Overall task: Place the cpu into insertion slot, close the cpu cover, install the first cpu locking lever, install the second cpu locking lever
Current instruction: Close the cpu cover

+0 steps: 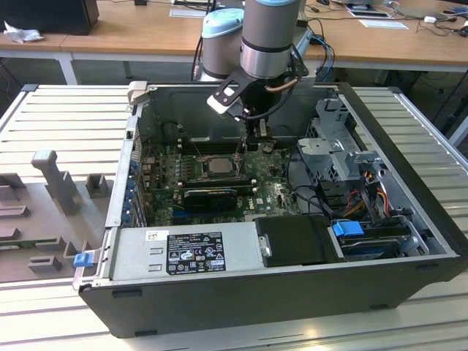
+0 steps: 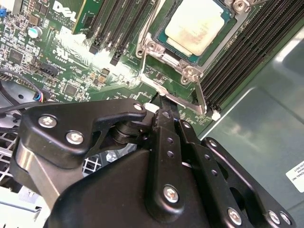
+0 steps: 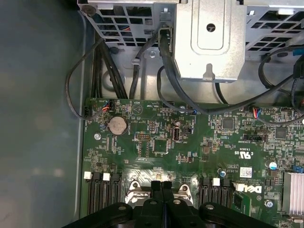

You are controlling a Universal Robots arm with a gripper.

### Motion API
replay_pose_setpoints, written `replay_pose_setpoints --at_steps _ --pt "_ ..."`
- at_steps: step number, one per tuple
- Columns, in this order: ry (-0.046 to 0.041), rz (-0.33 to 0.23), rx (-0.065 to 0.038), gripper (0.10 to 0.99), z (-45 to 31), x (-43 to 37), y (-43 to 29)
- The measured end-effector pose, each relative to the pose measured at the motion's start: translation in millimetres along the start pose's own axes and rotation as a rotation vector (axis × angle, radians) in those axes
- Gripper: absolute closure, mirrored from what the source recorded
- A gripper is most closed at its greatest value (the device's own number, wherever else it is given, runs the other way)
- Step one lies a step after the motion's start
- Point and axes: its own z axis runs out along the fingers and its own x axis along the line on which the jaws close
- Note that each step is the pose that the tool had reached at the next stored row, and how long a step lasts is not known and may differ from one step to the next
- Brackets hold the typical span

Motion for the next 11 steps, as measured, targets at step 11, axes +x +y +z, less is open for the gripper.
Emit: replay_pose_setpoints --at_steps 11 --pt "0.0000 0.000 0.000 0.980 0.0 0.1 -1.8"
